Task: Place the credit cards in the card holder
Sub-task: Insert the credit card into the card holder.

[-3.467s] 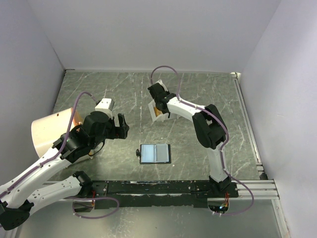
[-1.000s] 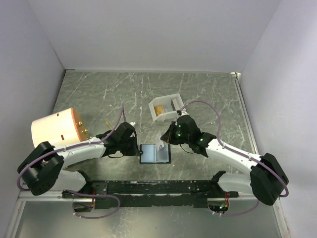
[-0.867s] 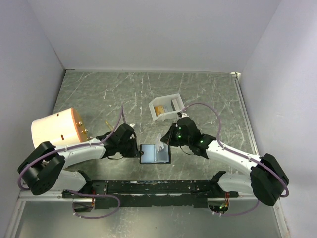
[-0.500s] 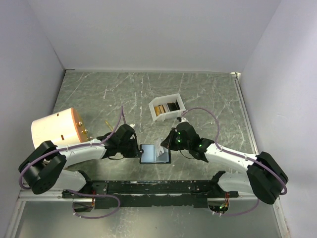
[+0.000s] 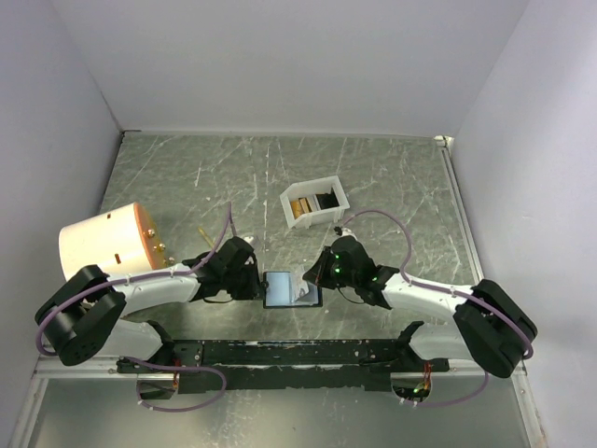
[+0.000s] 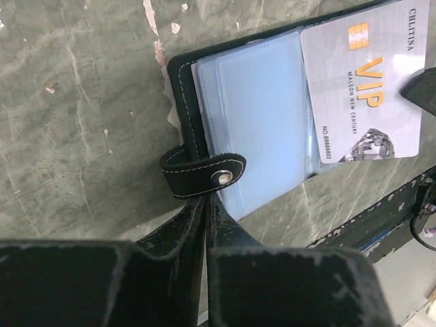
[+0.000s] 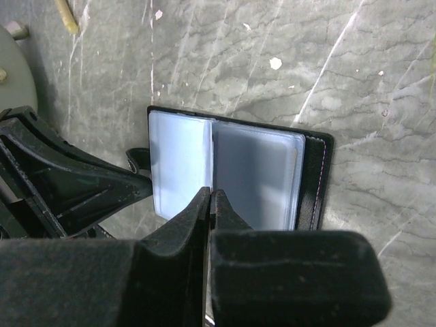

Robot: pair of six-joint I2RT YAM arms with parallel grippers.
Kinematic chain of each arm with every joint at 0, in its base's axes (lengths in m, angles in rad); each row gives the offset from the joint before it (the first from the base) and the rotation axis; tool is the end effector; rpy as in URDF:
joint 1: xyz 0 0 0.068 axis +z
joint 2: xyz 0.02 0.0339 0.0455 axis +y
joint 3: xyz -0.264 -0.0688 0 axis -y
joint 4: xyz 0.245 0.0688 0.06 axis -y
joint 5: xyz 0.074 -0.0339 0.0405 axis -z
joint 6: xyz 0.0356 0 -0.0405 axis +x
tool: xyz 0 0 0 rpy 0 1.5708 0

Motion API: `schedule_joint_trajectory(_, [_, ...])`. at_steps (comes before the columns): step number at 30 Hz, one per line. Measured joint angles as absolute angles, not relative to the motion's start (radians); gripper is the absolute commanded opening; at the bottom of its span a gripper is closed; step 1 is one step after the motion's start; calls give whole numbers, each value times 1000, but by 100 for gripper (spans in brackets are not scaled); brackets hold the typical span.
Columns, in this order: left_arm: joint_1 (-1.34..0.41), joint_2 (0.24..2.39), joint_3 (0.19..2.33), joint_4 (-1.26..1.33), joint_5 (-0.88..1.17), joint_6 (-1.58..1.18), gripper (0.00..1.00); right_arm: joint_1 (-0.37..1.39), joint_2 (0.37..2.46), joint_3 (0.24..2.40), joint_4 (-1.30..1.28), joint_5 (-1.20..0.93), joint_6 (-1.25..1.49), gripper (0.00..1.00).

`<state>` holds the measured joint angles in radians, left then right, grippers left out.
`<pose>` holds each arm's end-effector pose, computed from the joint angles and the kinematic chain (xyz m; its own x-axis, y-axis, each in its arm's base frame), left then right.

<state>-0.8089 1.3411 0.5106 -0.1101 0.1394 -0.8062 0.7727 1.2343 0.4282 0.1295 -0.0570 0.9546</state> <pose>0.1578 -0.1726 0.1419 -0.9439 -0.0459 -0.3269 0.1327 0.8541 -0.5030 0.1641 0.1628 0.1589 -0.8538 0.3055 -0.4215 -0.0553 0.7519 0.6569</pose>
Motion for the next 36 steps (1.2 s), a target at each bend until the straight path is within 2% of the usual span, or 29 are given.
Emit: schedule_joint_trajectory(36, [-820,1341,507,-102,137,-813,16,773,1288,340,273,-117,963,0])
